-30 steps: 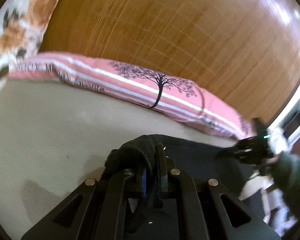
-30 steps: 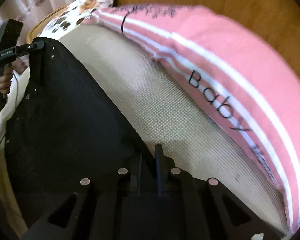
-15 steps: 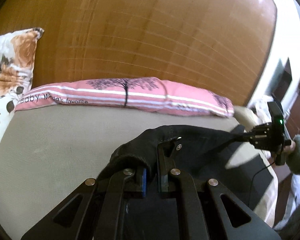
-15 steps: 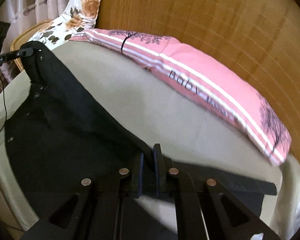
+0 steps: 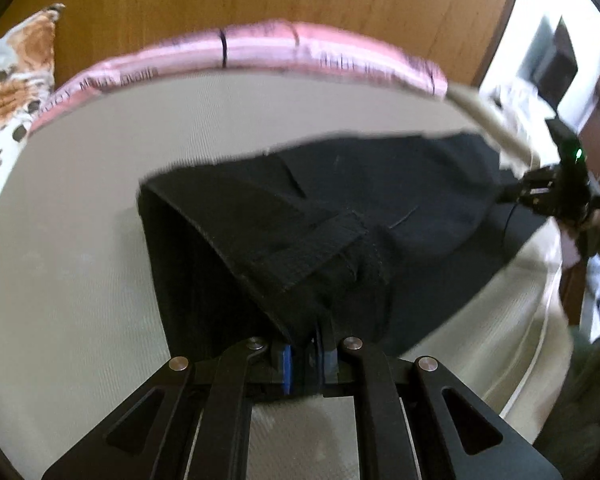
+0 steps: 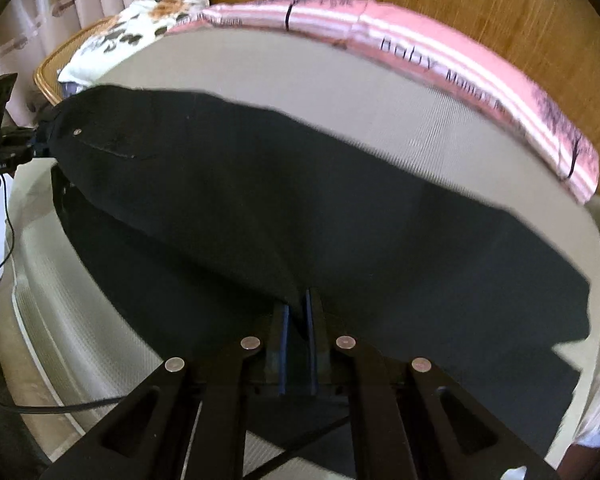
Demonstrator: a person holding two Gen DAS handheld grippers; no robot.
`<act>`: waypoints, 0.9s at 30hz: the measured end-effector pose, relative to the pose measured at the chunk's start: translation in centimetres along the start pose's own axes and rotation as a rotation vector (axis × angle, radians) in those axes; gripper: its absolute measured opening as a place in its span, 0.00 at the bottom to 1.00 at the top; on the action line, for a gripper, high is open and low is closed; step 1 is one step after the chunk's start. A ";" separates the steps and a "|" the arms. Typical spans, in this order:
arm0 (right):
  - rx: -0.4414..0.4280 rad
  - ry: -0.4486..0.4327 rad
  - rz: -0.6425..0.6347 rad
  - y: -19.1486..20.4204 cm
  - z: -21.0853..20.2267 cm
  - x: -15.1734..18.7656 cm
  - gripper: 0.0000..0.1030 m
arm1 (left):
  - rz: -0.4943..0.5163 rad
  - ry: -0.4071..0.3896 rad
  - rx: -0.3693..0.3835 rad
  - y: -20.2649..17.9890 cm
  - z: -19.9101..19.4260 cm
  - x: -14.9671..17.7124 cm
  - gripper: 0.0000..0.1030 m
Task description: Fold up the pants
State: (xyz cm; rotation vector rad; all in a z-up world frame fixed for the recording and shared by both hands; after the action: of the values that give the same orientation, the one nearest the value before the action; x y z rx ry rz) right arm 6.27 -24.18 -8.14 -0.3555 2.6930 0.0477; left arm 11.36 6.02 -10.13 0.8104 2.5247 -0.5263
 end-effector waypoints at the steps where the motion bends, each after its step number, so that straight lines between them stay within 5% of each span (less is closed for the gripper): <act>1: -0.005 0.016 0.006 0.4 0.7 0.9 0.06 | 0.010 0.016 -0.005 -0.2 0.5 0.5 0.09; 6: 0.035 0.039 0.000 1.6 2.8 2.4 0.07 | -0.021 0.054 -0.028 -0.2 1.3 1.4 0.15; 8: 0.040 0.029 0.026 1.7 2.9 2.3 0.10 | -0.045 0.070 -0.050 0.0 1.2 1.4 0.23; 12: 0.052 -0.011 0.067 1.9 1.9 2.4 0.22 | -0.103 0.095 -0.127 0.9 0.5 1.9 0.56; 16: 0.023 -0.067 0.152 1.6 -0.2 2.6 0.32 | -0.262 0.111 -0.132 2.1 -0.7 2.6 0.58; 20: -0.054 -0.118 0.288 0.1 -1.8 3.1 0.34 | -0.471 0.121 -0.090 2.9 -2.0 4.0 0.58; 27: -0.253 -0.153 0.580 -2.3 -1.9 4.3 0.36 | -0.736 0.060 0.115 0.4 -3.3 5.4 0.58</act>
State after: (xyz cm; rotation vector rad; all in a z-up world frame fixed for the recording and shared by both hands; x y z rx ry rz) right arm 2.30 -27.58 -8.12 0.3528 2.5473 0.5616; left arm 6.71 10.36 -10.24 -0.1116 2.8222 -0.8842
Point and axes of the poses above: each gripper's, at about its wrist camera, not at the fingertips, and z roughly the way its jaws point, y to its left, x to its underside, the point moved 6 cm from there along z, roughly the way its jaws point, and after that the axes turned 1 degree about -z, right-handed, at the moved point
